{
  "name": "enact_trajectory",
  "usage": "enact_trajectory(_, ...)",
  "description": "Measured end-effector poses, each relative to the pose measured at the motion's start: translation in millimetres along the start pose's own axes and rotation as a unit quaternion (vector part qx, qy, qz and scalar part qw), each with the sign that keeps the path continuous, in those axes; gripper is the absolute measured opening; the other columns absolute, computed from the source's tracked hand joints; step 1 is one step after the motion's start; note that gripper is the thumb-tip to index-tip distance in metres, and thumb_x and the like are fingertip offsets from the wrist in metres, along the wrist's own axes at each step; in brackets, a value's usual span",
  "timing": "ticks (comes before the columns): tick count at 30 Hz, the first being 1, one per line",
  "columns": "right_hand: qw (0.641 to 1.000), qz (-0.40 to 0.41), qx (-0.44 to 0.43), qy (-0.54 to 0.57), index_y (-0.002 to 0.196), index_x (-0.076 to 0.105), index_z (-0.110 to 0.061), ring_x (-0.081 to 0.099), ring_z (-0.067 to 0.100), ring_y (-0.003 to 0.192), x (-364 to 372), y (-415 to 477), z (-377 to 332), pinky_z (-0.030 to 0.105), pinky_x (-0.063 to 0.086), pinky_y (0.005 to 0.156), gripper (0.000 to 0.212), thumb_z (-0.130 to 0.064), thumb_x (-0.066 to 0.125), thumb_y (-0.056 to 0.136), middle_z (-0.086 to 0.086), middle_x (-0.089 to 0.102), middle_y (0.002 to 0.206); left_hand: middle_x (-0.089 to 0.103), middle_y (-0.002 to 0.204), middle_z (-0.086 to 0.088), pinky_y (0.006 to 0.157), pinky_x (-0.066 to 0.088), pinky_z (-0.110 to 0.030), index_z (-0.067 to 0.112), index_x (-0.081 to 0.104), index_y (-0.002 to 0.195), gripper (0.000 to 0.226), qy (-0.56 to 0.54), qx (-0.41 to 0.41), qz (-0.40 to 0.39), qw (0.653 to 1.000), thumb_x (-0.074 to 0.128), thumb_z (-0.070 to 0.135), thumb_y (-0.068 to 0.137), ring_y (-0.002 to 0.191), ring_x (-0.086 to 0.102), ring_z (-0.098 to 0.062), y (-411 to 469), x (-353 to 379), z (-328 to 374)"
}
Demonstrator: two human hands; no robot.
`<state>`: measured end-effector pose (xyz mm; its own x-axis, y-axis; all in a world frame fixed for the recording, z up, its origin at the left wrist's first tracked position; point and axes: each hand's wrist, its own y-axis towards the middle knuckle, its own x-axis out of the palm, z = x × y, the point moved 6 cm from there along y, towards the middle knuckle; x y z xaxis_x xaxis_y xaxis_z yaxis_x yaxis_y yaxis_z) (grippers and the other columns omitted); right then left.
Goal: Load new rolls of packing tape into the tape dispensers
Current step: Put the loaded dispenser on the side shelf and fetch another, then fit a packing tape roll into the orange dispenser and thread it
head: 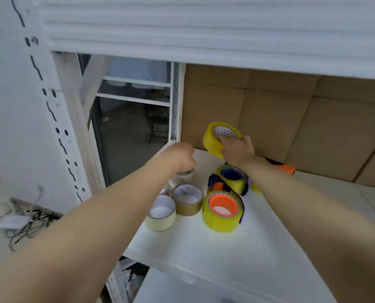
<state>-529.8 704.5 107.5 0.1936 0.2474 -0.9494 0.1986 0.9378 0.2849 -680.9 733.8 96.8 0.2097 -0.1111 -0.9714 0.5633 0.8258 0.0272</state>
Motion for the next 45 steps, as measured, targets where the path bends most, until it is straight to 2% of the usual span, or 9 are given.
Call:
enact_trajectory(11, 0.979, -0.068, 0.193, 0.006, 0.140, 0.036, -0.013, 0.042, 0.028, 0.129, -50.0, -197.7, 103.9, 0.037, 0.021, 0.106, 0.046, -0.024, 0.044, 0.096, 0.009, 0.047, 0.142, 0.063, 0.105, -0.018, 0.078, 0.047, -0.037, 0.001, 0.061, 0.101, 0.022, -0.031, 0.179, -0.052, 0.982, 0.051, 0.013, 0.085, 0.101, 0.060, -0.035, -66.7, 53.0, 155.5)
enact_trajectory(14, 0.965, -0.067, 0.254, 0.020, 0.135, 0.041, -0.013, 0.044, 0.028, 0.127, -59.0, -251.7, 147.2, 0.034, 0.025, 0.103, 0.041, -0.026, 0.045, 0.096, 0.011, 0.051, 0.136, 0.061, 0.110, -0.019, 0.075, 0.045, -0.036, -0.001, 0.059, 0.105, 0.025, -0.027, 0.215, -0.060, 0.974, 0.052, 0.015, 0.086, 0.103, 0.058, -0.035, -91.6, 64.0, 217.2)
enact_trajectory(19, 0.943, -0.057, 0.326, 0.041, 0.121, 0.050, -0.011, 0.050, 0.029, 0.118, -77.8, -345.5, 226.8, 0.033, 0.027, 0.098, 0.029, -0.024, 0.044, 0.095, 0.012, 0.059, 0.122, 0.059, 0.124, -0.015, 0.090, 0.047, -0.037, 0.007, 0.057, 0.121, 0.038, -0.023, 0.249, -0.064, 0.966, 0.052, 0.016, 0.085, 0.115, 0.055, -0.034, -126.7, 93.6, 331.6)
enact_trajectory(24, 0.921, -0.049, 0.382, 0.048, 0.097, 0.045, -0.019, 0.051, 0.031, 0.112, -93.5, -462.4, 335.4, 0.034, 0.027, 0.090, 0.007, -0.025, 0.046, 0.094, 0.011, 0.061, 0.113, 0.061, 0.121, -0.013, 0.082, 0.045, -0.031, 0.006, 0.059, 0.110, 0.029, -0.035, 0.305, -0.079, 0.948, 0.051, 0.016, 0.084, 0.110, 0.057, -0.032, -173.1, 130.0, 477.8)
enact_trajectory(29, 0.879, -0.032, 0.466, 0.100, 0.117, 0.053, -0.008, 0.047, 0.033, 0.118, -102.0, -573.8, 437.7, 0.037, 0.028, 0.101, 0.031, -0.028, 0.049, 0.095, 0.012, 0.057, 0.122, 0.057, 0.126, -0.009, 0.088, 0.047, -0.031, 0.014, 0.053, 0.131, 0.045, -0.039, 0.363, -0.105, 0.925, 0.051, 0.018, 0.085, 0.115, 0.055, -0.029, -223.6, 165.8, 608.1)
enact_trajectory(32, 0.848, -0.017, 0.511, 0.138, 0.127, 0.049, -0.011, 0.044, 0.036, 0.121, -102.0, -620.2, 485.7, 0.036, 0.026, 0.102, 0.038, -0.031, 0.049, 0.094, 0.013, 0.053, 0.128, 0.056, 0.127, -0.009, 0.079, 0.042, -0.028, 0.014, 0.051, 0.132, 0.047, -0.031, 0.373, -0.121, 0.919, 0.051, 0.018, 0.086, 0.113, 0.055, -0.029, -237.3, 182.7, 662.7)
enact_trajectory(37, 0.804, 0.004, 0.566, 0.181, 0.124, 0.053, -0.013, 0.053, 0.031, 0.110, -102.8, -667.6, 550.7, 0.037, 0.029, 0.103, 0.034, -0.020, 0.047, 0.091, 0.011, 0.061, 0.114, 0.056, 0.125, -0.012, 0.075, 0.040, -0.027, 0.007, 0.054, 0.126, 0.041, -0.010, 0.399, -0.128, 0.908, 0.051, 0.015, 0.087, 0.111, 0.055, -0.029, -237.3, 206.5, 742.4)
enact_trajectory(40, 0.760, 0.053, 0.602, 0.239, 0.121, 0.057, -0.007, 0.058, 0.033, 0.106, -97.3, -686.5, 588.2, 0.040, 0.045, 0.096, 0.035, -0.015, 0.050, 0.088, 0.014, 0.063, 0.111, 0.055, 0.127, -0.013, 0.081, 0.042, -0.028, 0.006, 0.053, 0.127, 0.042, -0.007, 0.409, -0.143, 0.901, 0.052, 0.017, 0.087, 0.113, 0.054, -0.029, -224.5, 229.4, 786.5)
enact_trajectory(45, 0.699, 0.139, 0.640, 0.287, 0.122, 0.054, 0.006, 0.053, 0.038, 0.115, -99.3, -691.2, 653.0, 0.043, 0.045, 0.095, 0.034, -0.006, 0.049, 0.091, 0.024, 0.056, 0.125, 0.052, 0.132, -0.010, 0.083, 0.043, -0.027, 0.010, 0.047, 0.135, 0.048, -0.018, 0.424, -0.164, 0.890, 0.052, 0.016, 0.088, 0.119, 0.051, -0.027, -189.6, 264.8, 849.3)
